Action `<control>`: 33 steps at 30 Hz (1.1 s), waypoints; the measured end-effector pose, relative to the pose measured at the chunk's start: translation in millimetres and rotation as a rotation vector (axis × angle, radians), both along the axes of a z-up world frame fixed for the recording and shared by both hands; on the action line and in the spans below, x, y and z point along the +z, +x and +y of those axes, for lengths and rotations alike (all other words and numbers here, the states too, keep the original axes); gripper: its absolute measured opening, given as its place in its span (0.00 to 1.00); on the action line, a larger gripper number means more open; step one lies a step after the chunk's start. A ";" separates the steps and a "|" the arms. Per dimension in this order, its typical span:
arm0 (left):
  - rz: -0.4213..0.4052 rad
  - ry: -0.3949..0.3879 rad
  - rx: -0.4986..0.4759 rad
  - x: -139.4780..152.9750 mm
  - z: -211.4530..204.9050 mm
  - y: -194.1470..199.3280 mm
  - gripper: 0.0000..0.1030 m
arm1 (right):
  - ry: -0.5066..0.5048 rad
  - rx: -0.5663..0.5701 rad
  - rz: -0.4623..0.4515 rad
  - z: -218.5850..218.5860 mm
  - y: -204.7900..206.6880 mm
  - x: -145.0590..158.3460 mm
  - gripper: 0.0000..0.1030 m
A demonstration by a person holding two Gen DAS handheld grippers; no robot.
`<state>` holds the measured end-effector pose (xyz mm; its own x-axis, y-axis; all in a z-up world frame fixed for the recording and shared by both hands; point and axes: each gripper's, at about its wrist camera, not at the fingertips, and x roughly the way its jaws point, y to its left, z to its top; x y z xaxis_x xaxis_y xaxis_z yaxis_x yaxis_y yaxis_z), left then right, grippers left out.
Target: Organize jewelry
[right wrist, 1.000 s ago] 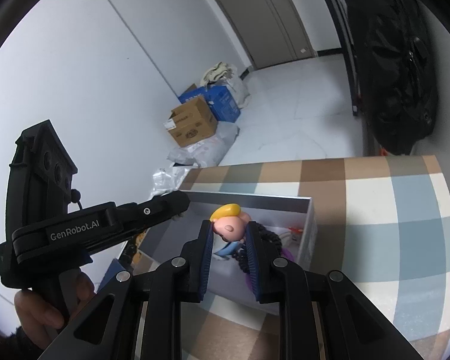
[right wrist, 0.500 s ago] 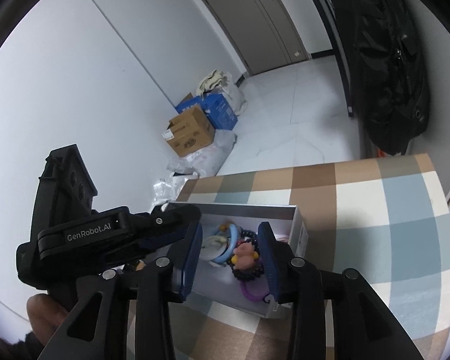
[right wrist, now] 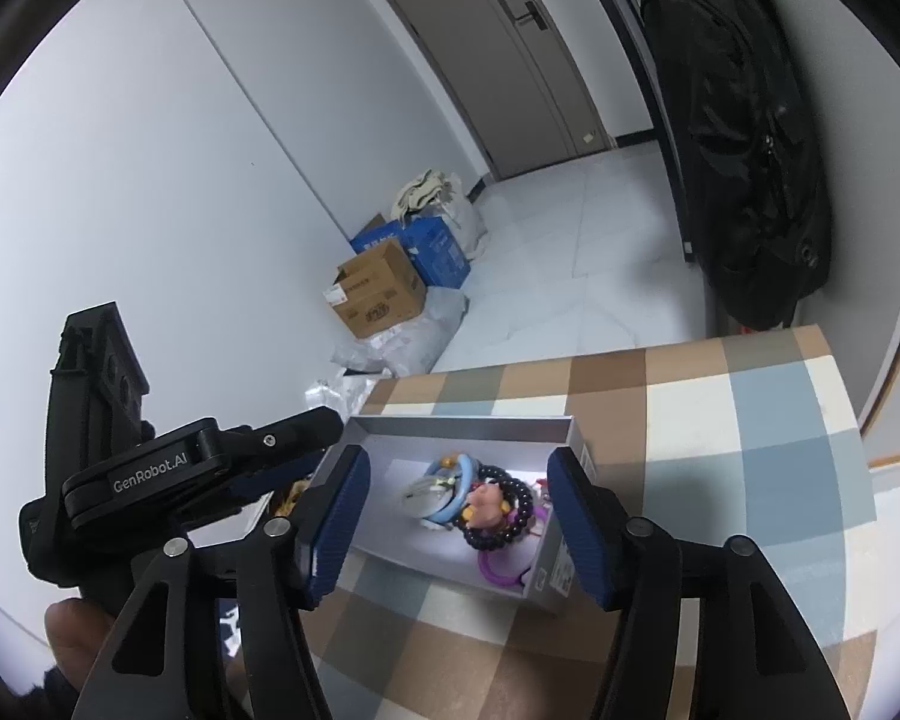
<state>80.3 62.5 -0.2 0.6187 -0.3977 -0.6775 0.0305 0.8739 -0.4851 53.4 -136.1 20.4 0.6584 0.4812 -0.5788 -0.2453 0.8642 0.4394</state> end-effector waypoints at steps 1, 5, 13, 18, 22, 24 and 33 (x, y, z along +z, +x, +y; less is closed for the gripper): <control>-0.016 0.017 0.002 2.1 -0.5 -3.7 0.61 | -0.003 -0.001 -0.007 0.1 -2.9 1.4 0.66; -0.073 0.074 0.004 7.2 -4.6 -16.4 0.67 | -0.027 0.000 -0.035 1.2 -13.8 6.6 0.74; -0.169 0.168 0.031 15.5 -7.6 -40.8 0.80 | -0.061 -0.002 -0.084 2.5 -33.2 11.3 0.84; -0.204 0.221 0.033 18.2 -13.3 -50.2 0.81 | -0.097 -0.004 -0.102 2.5 -41.7 10.3 0.90; -0.207 0.270 0.034 16.0 -18.6 -56.8 0.84 | -0.109 -0.006 -0.100 1.4 -45.7 8.7 0.91; -0.207 0.296 0.038 14.6 -20.2 -60.8 0.86 | -0.116 -0.008 -0.095 1.5 -46.7 7.5 0.91; -0.204 0.318 0.041 11.5 -22.8 -68.3 0.87 | -0.124 -0.013 -0.098 2.1 -52.1 6.7 0.95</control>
